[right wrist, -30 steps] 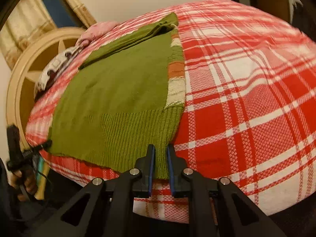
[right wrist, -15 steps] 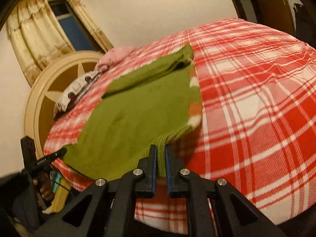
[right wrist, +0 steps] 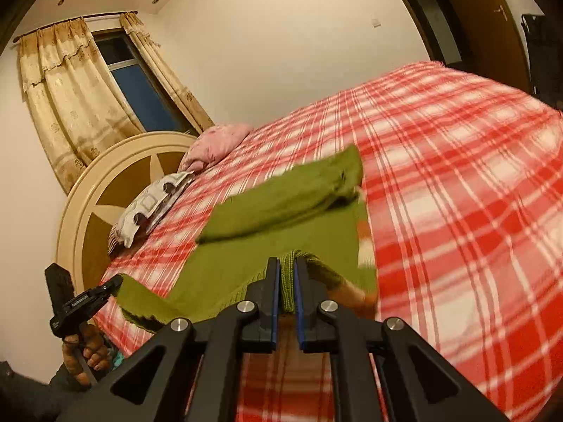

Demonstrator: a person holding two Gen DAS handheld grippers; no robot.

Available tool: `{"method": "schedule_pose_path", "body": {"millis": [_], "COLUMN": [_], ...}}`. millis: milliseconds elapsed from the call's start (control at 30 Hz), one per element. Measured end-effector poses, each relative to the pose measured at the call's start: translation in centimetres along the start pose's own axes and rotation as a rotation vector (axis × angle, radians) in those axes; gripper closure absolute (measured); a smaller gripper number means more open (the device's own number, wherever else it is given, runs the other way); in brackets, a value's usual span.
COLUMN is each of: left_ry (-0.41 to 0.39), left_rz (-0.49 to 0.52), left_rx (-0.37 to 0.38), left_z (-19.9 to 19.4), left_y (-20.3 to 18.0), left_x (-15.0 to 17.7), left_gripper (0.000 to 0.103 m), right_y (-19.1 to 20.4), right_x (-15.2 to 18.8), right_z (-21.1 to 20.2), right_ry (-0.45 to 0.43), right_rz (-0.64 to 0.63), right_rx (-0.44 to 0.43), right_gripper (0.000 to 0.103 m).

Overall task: Fold small clothes
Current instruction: 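Lift the hem with both grippers and fold the sweater over toward the collar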

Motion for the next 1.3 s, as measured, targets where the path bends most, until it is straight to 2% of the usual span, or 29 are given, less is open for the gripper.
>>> {"method": "schedule_pose_path", "body": {"millis": [200,400,867,1133,1300], "left_ry": [-0.03,-0.035,-0.022,0.017,0.097], "left_rz": [0.026,0.01,0.022,0.023,0.012], "left_rx": [-0.016,-0.019,-0.041,-0.092,-0.171], "left_z": [2.6,5.6,12.6,19.6,25.9], "left_y": [-0.3,-0.2,-0.7,0.4,2.5], "left_x": [-3.4,-6.5,-11.8,-14.5,-13.5], "left_gripper": [0.096,0.096,0.096,0.096,0.096], "right_y": [-0.4,-1.1,-4.9,-9.0,-13.4], "right_x": [-4.4,-9.0,-14.8,-19.1,-19.6], "right_z": [3.1,6.1,14.0,19.7,25.1], "right_ry": [-0.006,-0.014,0.032,0.065,0.118], "right_rz": [-0.035,-0.052,-0.043,-0.02,-0.006], "right_rx": [0.026,0.049,0.111,0.153,0.215], "right_gripper": [0.097,0.1,0.1,0.1,0.1]}}
Point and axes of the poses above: each gripper's, at about its wrist camera, not at the fingertips, and z roughly the way its jaws point, y to its left, x to its underside, the point moved 9 cm from there along z, roughly the way its jaws point, and after that the axes turned 13 degrees about -x, right-handed, at the moved point
